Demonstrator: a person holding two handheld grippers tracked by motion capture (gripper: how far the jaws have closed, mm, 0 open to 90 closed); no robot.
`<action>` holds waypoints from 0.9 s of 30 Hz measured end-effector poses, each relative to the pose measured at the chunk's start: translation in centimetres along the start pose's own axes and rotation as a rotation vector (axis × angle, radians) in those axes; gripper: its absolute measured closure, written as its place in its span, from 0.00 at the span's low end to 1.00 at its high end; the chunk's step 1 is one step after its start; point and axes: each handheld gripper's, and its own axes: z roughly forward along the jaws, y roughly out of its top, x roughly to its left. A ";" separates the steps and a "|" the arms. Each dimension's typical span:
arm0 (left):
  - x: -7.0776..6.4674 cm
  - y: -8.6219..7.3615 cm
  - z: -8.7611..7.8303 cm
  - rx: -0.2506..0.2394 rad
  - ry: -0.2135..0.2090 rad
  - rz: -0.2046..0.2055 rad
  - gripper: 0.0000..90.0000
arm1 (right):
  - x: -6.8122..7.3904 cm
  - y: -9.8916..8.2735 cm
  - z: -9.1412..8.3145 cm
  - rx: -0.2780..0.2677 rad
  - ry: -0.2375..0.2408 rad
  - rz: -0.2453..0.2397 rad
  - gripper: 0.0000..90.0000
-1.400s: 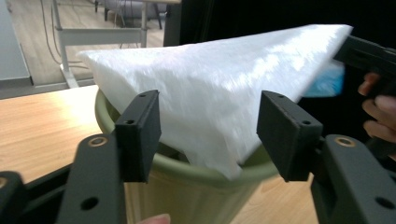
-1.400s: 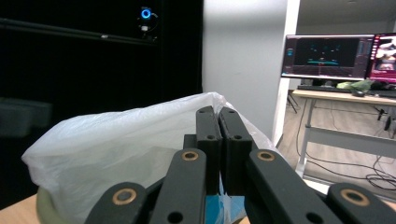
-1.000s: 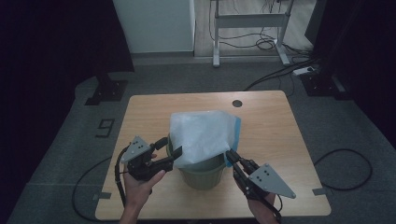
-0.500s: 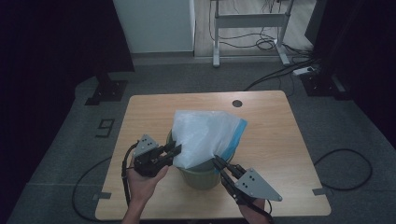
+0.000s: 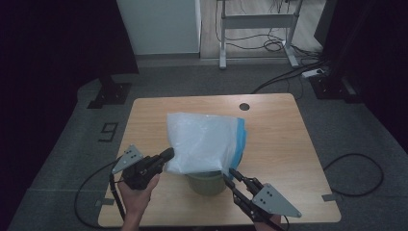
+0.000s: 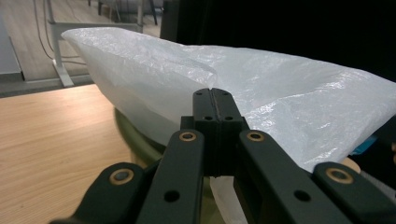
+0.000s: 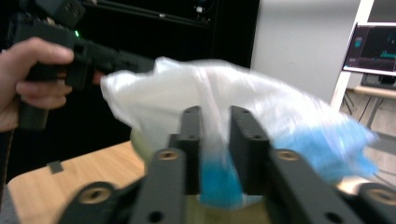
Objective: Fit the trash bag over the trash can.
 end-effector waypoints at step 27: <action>1.7 -1.7 0.3 0.002 -0.025 -0.067 0.99 | -1.1 -0.4 1.4 0.027 -0.108 -0.004 0.96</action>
